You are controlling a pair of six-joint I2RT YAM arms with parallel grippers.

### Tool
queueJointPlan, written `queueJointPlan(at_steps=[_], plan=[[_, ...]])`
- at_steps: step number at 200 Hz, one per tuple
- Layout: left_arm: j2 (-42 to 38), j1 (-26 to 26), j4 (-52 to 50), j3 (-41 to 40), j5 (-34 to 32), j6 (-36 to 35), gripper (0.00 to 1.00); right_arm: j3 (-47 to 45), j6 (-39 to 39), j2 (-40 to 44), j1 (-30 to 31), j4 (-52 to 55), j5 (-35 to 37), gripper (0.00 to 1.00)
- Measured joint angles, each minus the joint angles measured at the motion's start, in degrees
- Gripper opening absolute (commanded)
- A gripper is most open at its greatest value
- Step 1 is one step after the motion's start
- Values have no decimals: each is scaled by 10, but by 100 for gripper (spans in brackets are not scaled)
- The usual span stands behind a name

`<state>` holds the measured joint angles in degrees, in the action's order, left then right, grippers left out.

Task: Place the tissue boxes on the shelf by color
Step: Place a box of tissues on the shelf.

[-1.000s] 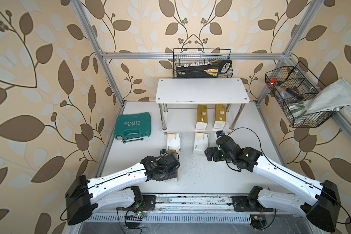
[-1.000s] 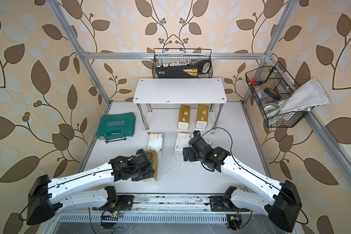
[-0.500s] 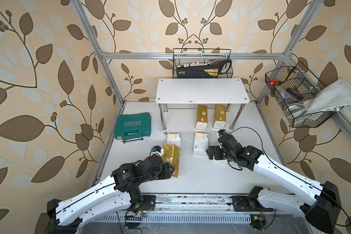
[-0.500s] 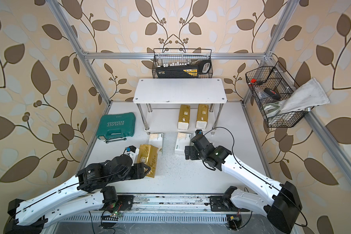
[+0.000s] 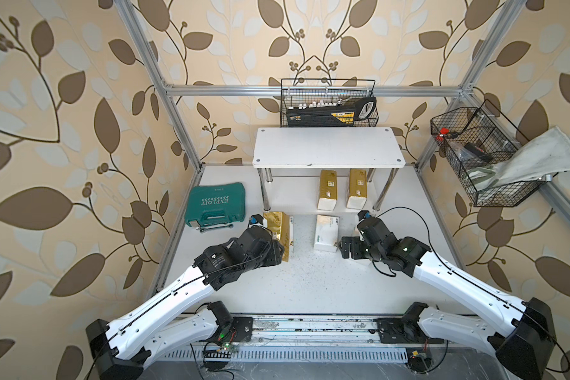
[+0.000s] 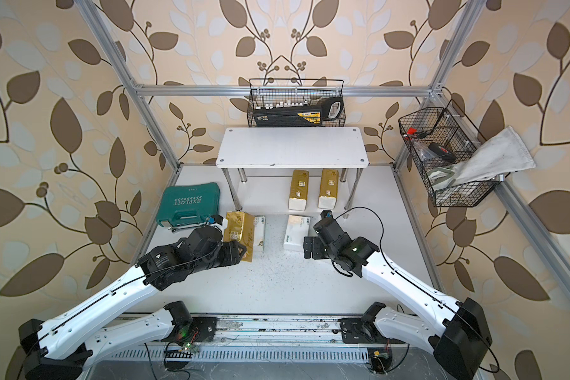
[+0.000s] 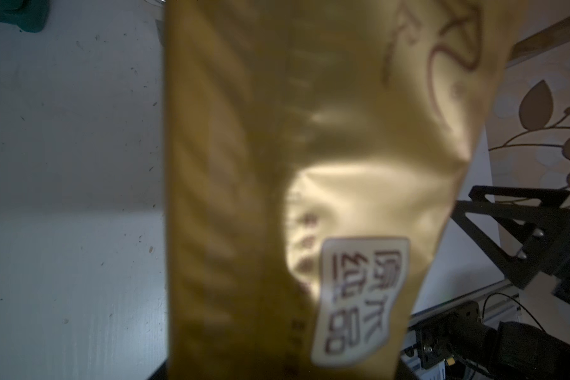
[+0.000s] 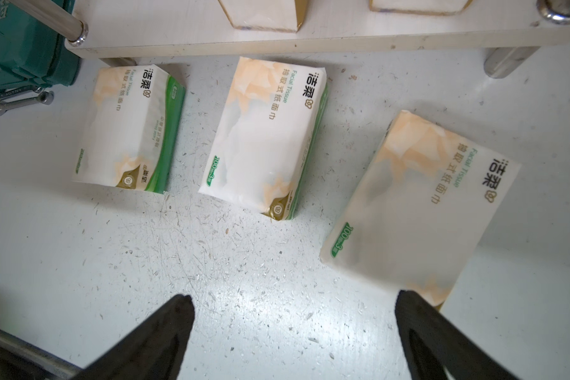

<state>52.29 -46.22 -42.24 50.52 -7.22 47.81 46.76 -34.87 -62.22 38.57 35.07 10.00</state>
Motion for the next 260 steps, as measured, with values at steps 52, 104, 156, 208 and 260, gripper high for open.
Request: queueJointPlan(at_steps=[52,104,156,208,260], plan=[[133,79,36,75,49,-63,54,-14,0,7,-5,6,0,99],[273,144,56,171,80,-113,54,-20,0,17,-9,15,0,99],[397,174,61,266,89,-131,55,-22,0,28,-11,25,1,99],[489,185,57,337,87,-134,55,-27,-1,46,-12,40,5,99],[541,183,-2,381,86,-136,55,-30,-1,53,-12,56,5,99]])
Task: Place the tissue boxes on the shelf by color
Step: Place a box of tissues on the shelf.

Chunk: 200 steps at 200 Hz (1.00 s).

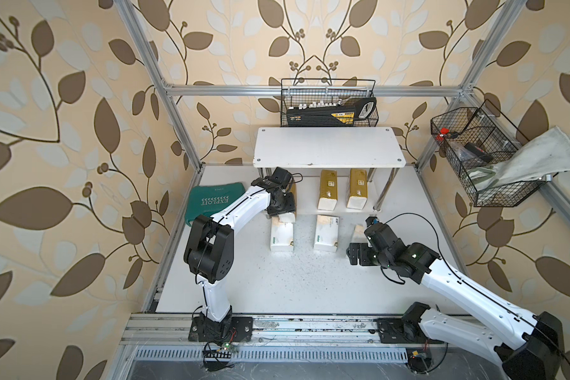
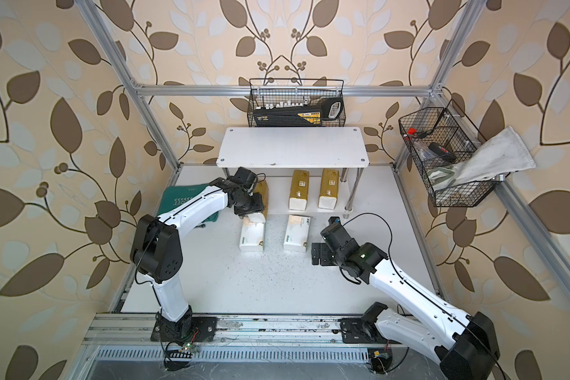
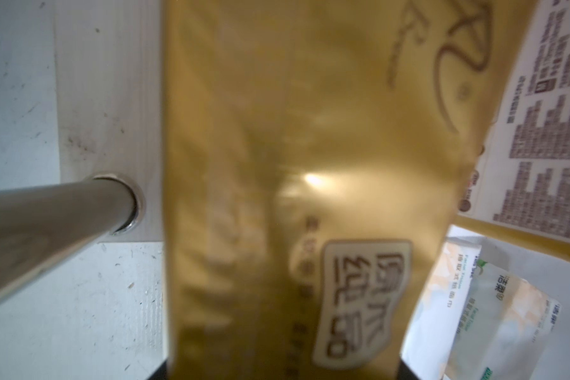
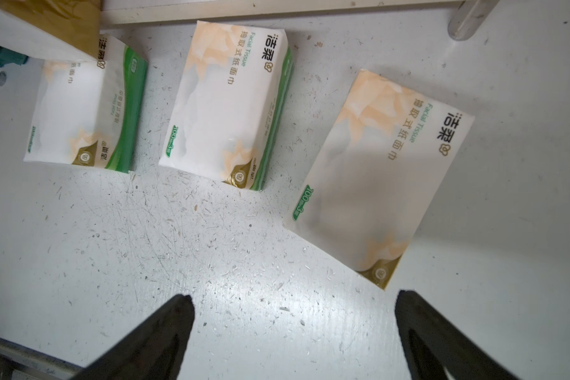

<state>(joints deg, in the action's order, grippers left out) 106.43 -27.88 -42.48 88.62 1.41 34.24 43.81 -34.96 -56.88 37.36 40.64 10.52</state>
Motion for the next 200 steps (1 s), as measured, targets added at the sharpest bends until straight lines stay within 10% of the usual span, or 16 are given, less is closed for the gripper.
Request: queueJointPlan(at_steps=[50,95,200], plan=[[10,-2,-90,35,0,-1,58,0,0,0,-1,3,0,99],[13,-4,-129,51,-8,-10,98,0,-1,1,0,5,0,99],[-13,-4,43,-19,-6,-7,99,0,-7,0,-1,5,-1,99]])
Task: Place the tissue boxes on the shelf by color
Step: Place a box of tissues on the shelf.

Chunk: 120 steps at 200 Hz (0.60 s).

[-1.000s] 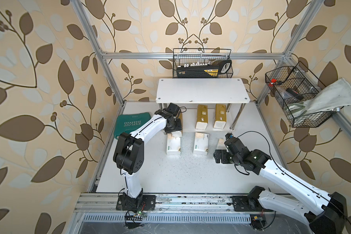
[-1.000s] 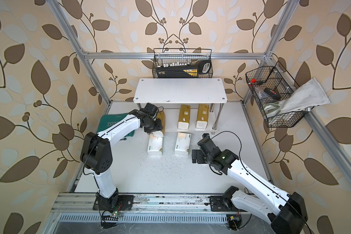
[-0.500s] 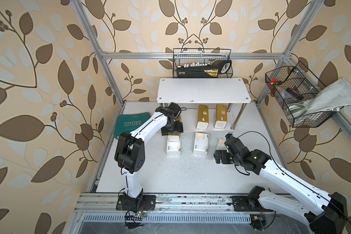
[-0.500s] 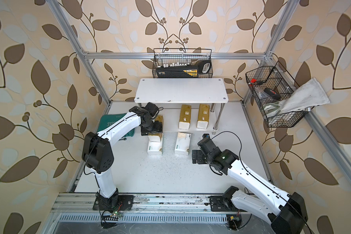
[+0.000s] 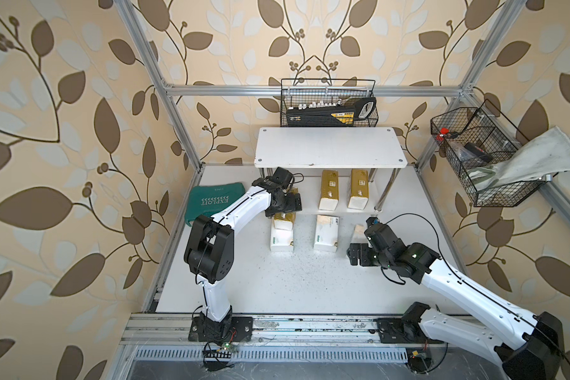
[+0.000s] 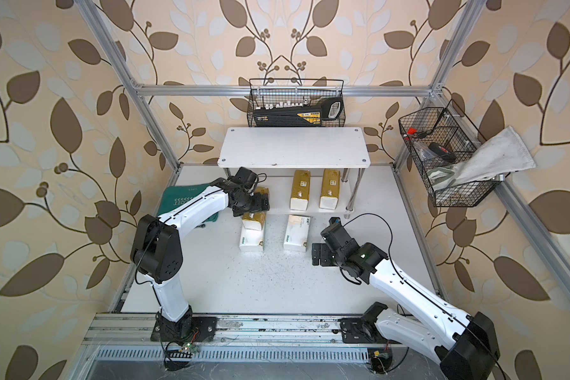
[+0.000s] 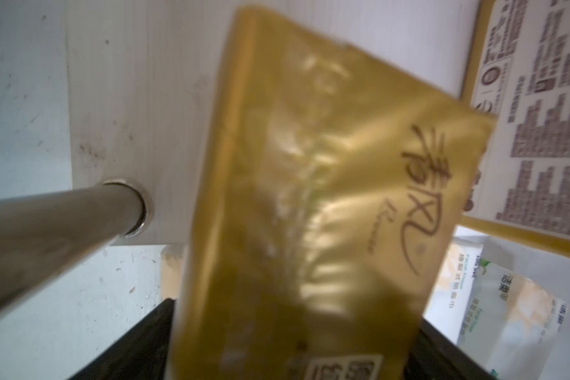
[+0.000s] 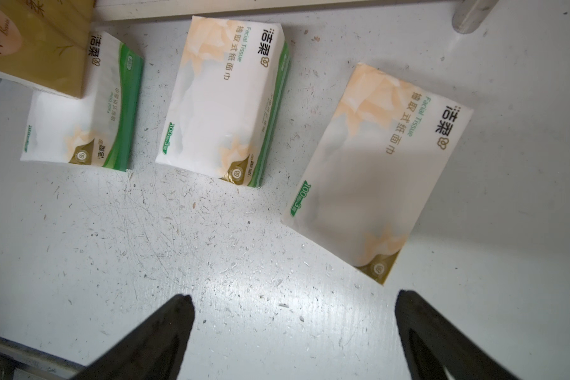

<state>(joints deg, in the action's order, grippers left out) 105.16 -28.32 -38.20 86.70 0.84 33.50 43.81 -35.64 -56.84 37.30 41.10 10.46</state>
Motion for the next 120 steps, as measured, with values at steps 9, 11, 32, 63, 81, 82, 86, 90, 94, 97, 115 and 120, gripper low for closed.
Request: queueJointPlan(at_steps=[9,11,32,63,81,82,86,90,94,97,115,120], plan=[[-7,3,14,-8,0,-1,99,0,-2,-1,0,0,0,99],[-8,5,15,-10,0,-1,99,0,-2,-1,0,0,0,99],[-28,12,37,-35,0,-2,99,0,-2,-4,0,-1,0,99],[-70,12,65,-54,-1,-2,99,0,-3,-8,0,-2,-2,99],[-92,8,83,-62,-2,-2,99,0,-4,-10,0,-2,-3,99],[-93,7,84,-62,-2,-2,99,0,-4,-10,0,-2,-3,99],[-98,5,86,-64,-3,-3,99,0,-4,-10,0,-1,-3,99],[-101,4,88,-66,-3,-3,99,0,-4,-10,0,-2,-4,99],[-105,1,90,-69,-3,-3,99,0,-4,-10,0,-2,-4,99],[-108,-1,91,-71,-3,-4,99,0,-4,-10,0,-2,-4,99],[-122,-15,95,-81,-7,-6,99,0,-4,-10,0,-2,-4,99],[-126,-19,96,-86,-8,-7,99,0,-4,-10,0,-2,-4,99]])
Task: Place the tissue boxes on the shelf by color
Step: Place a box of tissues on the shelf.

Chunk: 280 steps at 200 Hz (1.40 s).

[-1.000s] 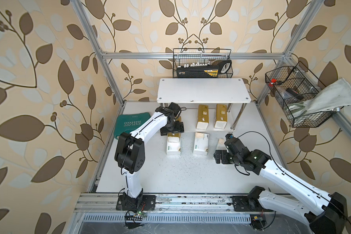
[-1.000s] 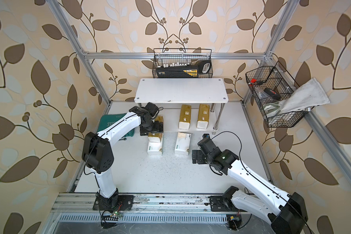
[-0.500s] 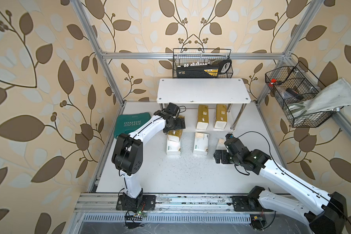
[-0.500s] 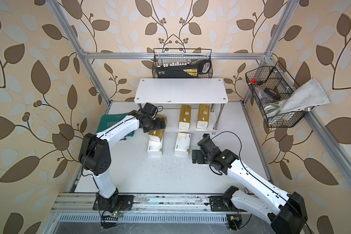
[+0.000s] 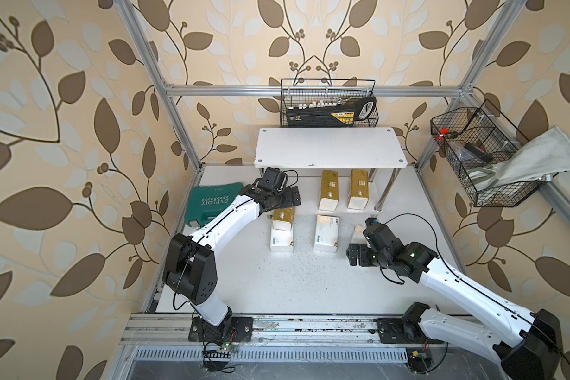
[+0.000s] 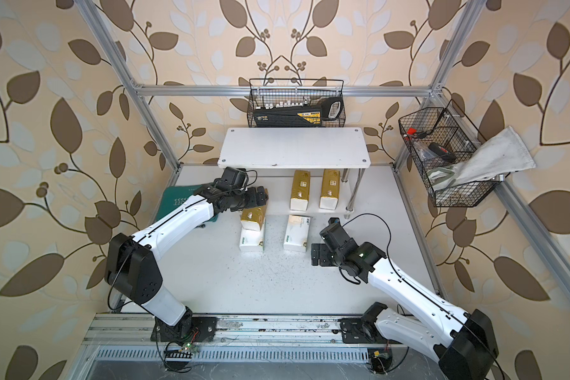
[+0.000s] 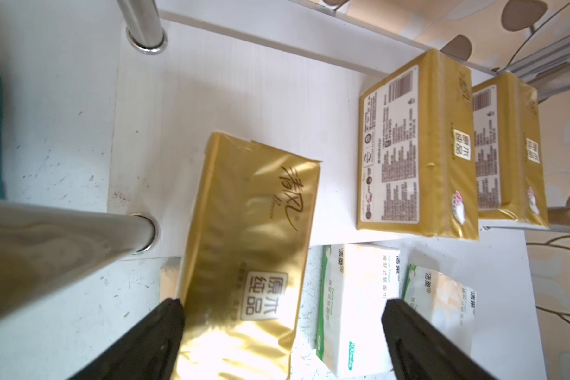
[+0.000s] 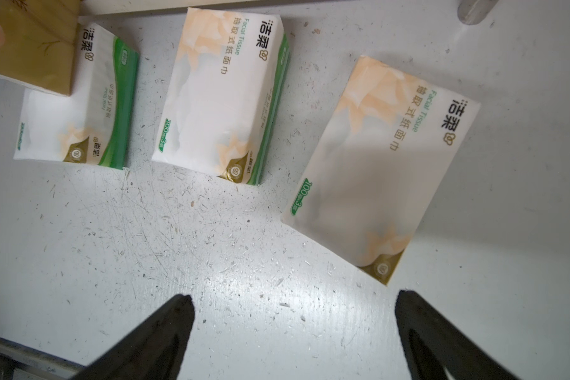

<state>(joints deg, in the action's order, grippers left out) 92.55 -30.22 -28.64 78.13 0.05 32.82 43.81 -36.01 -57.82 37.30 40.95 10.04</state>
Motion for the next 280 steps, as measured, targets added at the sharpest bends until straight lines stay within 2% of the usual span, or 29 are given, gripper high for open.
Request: queueJointPlan(at_steps=[25,52,83,105,171,280], plan=[[-37,-22,0,-32,-12,0,99,0,0,0,0,0,0,99],[-111,-42,-6,-78,-33,3,99,0,0,0,0,0,0,99],[-194,-59,-7,-128,-62,29,99,-2,0,-3,0,-2,0,99],[-220,-70,-4,-165,-71,47,99,-5,0,-5,0,-4,0,99],[-220,-104,48,-275,-73,88,99,-10,0,-9,-14,-15,-13,99],[-131,-104,159,-282,-74,94,99,-10,1,8,-41,2,-22,99]])
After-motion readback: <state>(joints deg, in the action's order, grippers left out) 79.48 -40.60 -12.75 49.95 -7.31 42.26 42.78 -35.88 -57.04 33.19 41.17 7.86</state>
